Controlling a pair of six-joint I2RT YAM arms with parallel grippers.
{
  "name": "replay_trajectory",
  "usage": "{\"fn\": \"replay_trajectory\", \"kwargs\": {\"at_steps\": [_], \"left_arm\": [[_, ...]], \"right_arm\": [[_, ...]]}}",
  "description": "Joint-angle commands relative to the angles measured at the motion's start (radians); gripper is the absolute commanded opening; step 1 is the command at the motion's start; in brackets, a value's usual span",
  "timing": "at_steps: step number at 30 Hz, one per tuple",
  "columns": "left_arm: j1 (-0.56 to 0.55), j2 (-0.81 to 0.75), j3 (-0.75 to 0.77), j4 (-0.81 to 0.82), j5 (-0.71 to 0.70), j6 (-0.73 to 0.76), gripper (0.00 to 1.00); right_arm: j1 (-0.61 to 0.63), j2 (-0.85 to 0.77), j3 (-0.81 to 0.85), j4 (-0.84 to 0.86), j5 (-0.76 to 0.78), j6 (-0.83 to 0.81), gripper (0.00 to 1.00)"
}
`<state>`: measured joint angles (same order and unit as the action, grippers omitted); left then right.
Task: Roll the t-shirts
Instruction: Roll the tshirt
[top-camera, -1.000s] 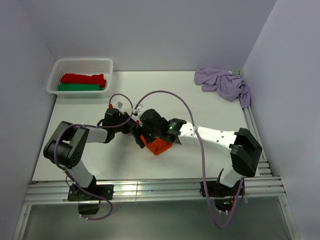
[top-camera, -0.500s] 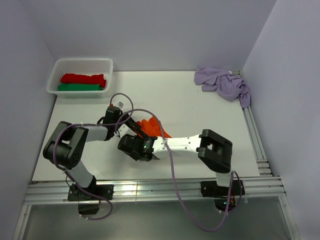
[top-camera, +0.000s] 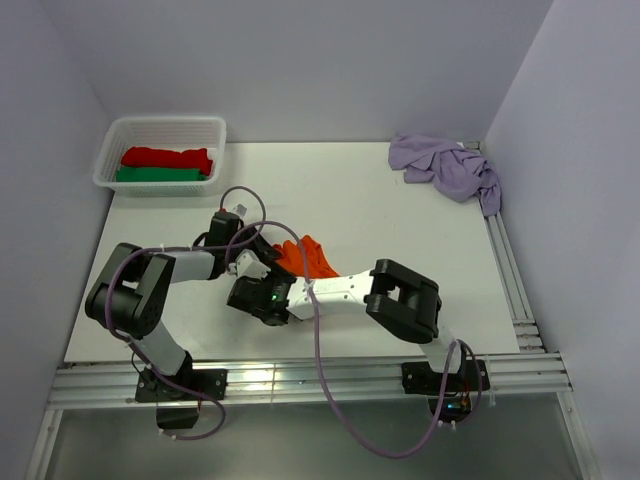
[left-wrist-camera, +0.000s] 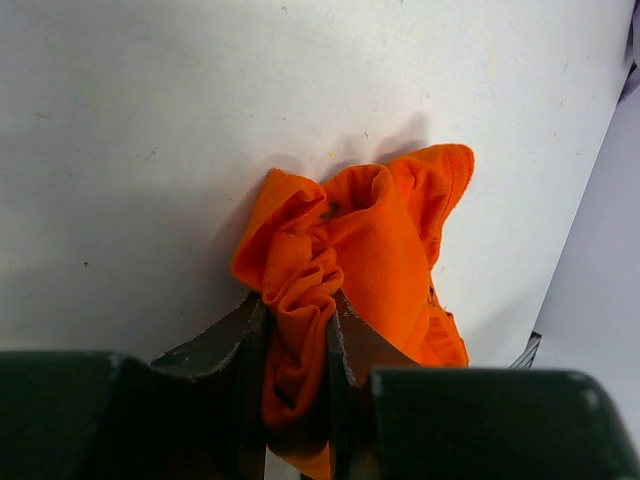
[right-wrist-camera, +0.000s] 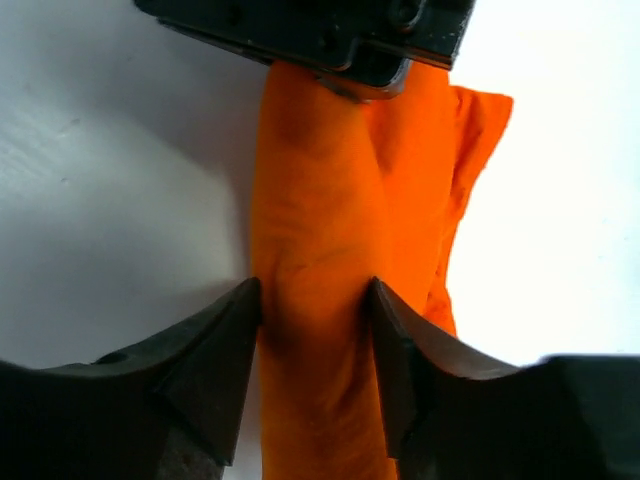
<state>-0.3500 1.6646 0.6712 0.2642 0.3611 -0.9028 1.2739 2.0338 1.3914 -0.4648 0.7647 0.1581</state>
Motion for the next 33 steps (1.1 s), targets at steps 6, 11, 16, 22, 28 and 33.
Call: {"fn": "replay_trajectory", "kwargs": {"at_steps": [6,11,16,22,28,33], "left_arm": [[-0.014,-0.034,0.002,-0.005,0.030,0.013,0.09],[-0.014,-0.037,-0.007,0.000,0.032,0.012,0.09],[-0.014,-0.049,-0.019,0.010,0.035,0.007,0.13],[-0.012,-0.072,-0.032,0.039,0.038,-0.001,0.24],[-0.007,-0.097,-0.044,0.069,0.050,-0.004,0.43],[0.011,-0.160,-0.068,0.101,0.055,0.007,0.66]], "right_arm": [[0.007,0.097,0.096,-0.116,0.156,0.075,0.31],[0.007,0.106,0.109,-0.192,0.162,0.155,0.06],[-0.002,0.068,0.080,-0.199,0.058,0.241,0.00],[-0.073,-0.082,-0.052,-0.092,-0.207,0.327,0.00],[-0.238,-0.282,-0.333,0.238,-0.565,0.409,0.00],[-0.367,-0.369,-0.511,0.414,-0.858,0.442,0.00]]}}
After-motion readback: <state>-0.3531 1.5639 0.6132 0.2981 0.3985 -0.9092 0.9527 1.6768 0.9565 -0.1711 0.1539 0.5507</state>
